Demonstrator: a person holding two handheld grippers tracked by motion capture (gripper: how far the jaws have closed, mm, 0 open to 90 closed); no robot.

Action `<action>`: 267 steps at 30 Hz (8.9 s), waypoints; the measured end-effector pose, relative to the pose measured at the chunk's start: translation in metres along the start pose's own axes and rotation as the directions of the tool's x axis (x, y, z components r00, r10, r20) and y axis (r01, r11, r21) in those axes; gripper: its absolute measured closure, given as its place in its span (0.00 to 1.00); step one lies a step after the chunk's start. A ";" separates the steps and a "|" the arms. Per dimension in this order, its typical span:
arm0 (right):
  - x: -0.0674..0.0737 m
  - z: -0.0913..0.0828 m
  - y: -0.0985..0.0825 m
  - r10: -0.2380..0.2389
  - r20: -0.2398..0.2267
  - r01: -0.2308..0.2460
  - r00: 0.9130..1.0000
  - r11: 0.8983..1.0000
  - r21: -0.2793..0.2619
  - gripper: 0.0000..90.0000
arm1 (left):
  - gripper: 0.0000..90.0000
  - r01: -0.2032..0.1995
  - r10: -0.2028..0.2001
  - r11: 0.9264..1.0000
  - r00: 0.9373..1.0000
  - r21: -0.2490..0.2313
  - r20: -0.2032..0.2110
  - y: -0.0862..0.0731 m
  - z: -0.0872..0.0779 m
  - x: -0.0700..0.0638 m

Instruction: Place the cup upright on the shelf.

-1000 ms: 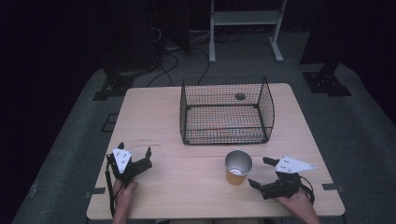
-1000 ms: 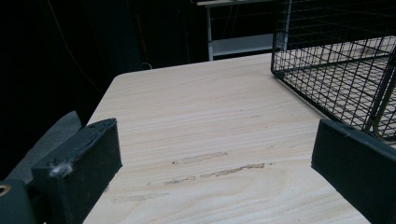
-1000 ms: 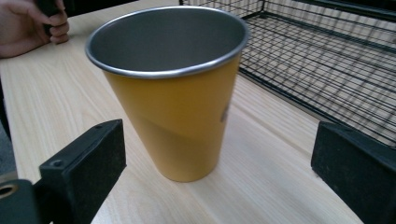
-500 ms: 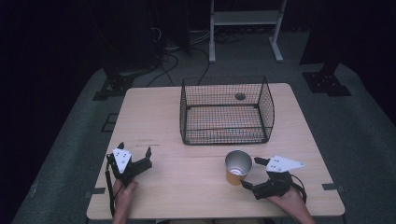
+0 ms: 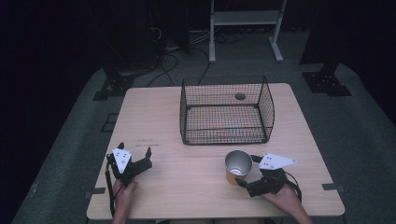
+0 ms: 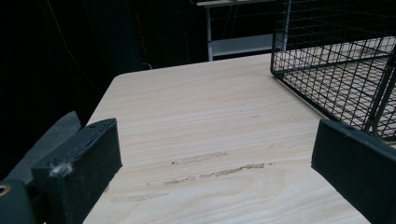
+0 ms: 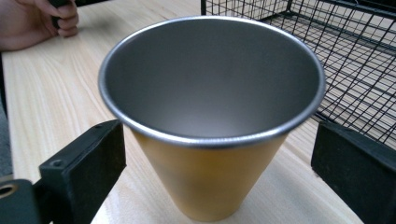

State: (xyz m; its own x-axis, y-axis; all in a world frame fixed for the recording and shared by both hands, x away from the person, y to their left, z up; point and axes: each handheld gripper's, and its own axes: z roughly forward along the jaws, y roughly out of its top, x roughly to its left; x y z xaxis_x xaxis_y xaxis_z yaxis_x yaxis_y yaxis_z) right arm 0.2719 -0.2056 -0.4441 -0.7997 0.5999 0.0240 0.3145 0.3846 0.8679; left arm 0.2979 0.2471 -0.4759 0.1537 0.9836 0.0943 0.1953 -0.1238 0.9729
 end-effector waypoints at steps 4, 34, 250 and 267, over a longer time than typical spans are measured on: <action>0.000 0.004 0.002 -0.008 0.005 0.008 1.000 1.000 0.009 0.03 | 0.01 0.000 0.000 1.000 1.000 0.000 0.001 0.000 0.000 0.000; -0.002 0.021 0.012 -0.003 -0.044 0.001 0.999 1.000 -0.027 0.14 | 0.01 0.002 -0.002 1.000 1.000 -0.001 0.002 0.000 0.000 0.000; -0.145 0.163 0.164 -0.038 -0.001 0.036 0.999 0.959 0.283 0.02 | 0.01 -0.014 0.015 1.000 1.000 -0.007 0.011 0.000 0.000 -0.001; -0.146 0.134 0.179 0.023 -0.031 -0.019 0.999 0.991 0.135 0.02 | 0.01 -0.016 0.016 1.000 1.000 -0.004 0.012 0.000 0.000 -0.001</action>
State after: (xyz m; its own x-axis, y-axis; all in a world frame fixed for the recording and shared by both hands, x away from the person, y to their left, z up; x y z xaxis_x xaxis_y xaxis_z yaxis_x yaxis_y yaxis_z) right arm 0.5140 -0.1304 -0.3590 -0.8079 0.5863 0.0598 0.3957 0.4645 0.7923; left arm 0.2976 0.2464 -0.4760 0.1681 0.9799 0.1077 0.1886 -0.1392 0.9721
